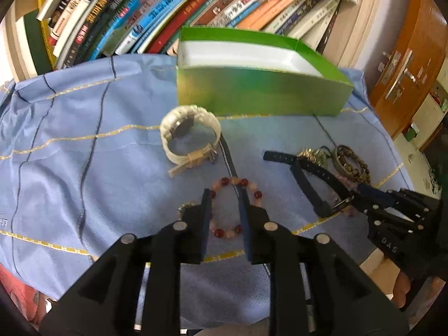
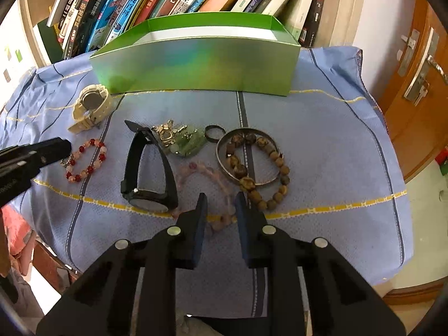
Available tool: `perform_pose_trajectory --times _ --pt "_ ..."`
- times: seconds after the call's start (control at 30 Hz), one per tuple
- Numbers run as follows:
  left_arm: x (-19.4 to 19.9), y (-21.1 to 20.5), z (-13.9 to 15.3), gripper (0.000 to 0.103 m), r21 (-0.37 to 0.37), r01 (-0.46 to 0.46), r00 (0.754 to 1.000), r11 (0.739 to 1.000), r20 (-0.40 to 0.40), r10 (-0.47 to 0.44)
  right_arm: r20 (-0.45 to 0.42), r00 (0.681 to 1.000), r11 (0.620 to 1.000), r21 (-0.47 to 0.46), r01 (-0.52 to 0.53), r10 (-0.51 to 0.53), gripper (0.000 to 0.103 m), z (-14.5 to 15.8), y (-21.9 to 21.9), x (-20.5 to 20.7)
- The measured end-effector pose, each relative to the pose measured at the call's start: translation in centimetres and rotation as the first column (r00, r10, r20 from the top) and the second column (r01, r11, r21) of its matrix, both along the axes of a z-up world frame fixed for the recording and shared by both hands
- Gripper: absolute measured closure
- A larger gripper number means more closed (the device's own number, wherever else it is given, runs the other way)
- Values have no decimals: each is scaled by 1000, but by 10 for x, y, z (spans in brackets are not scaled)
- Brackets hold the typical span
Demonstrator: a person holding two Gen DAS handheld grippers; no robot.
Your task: Organize jewelry
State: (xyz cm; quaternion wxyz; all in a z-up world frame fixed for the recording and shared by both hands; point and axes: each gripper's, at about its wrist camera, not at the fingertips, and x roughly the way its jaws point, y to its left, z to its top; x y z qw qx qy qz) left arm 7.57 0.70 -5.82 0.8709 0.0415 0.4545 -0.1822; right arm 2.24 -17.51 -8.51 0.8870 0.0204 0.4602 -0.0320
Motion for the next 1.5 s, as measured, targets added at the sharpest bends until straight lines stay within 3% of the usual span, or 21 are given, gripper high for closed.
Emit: perform_pose_trajectory --times 0.23,0.37,0.67,0.7,0.77,0.83,0.87,0.9,1.03,1.3,1.5 --pt "9 -15 -21 81 55 9 1000 998 -29 -7 8 1000 1000 -3 -4 4 80 0 0 -1" --pt "8 -14 -14 69 47 9 1000 999 -9 -8 7 1000 1000 1 -5 5 80 0 -1 -1" --pt "23 -11 -22 69 100 -20 1000 995 10 19 9 1000 1000 4 -5 5 79 1 -1 -1" --pt "22 -12 -22 70 110 -13 1000 994 18 11 9 1000 1000 4 -5 5 79 1 -1 -1" --pt "19 -15 -21 88 105 12 1000 994 21 -14 9 1000 1000 4 -3 3 79 0 -1 -1" --pt "17 -18 -22 95 110 25 999 994 25 -27 13 1000 1000 0 -3 3 81 0 1 -1" --pt "16 -19 -22 95 114 24 999 993 28 -27 14 1000 1000 3 -4 4 84 1 1 -1" --pt "16 -19 -22 95 113 24 999 993 27 -27 13 1000 1000 9 -6 6 93 1 1 -1" --pt "13 -17 -17 95 90 19 999 996 29 -21 13 1000 1000 28 3 -3 94 4 1 -3" --pt "-5 -8 24 95 30 8 992 1000 127 -11 145 989 1000 -9 -15 16 95 49 6 -15" --pt "-9 -5 55 95 -15 8 980 1000 198 -5 270 962 998 -54 -10 24 95 95 7 -17"
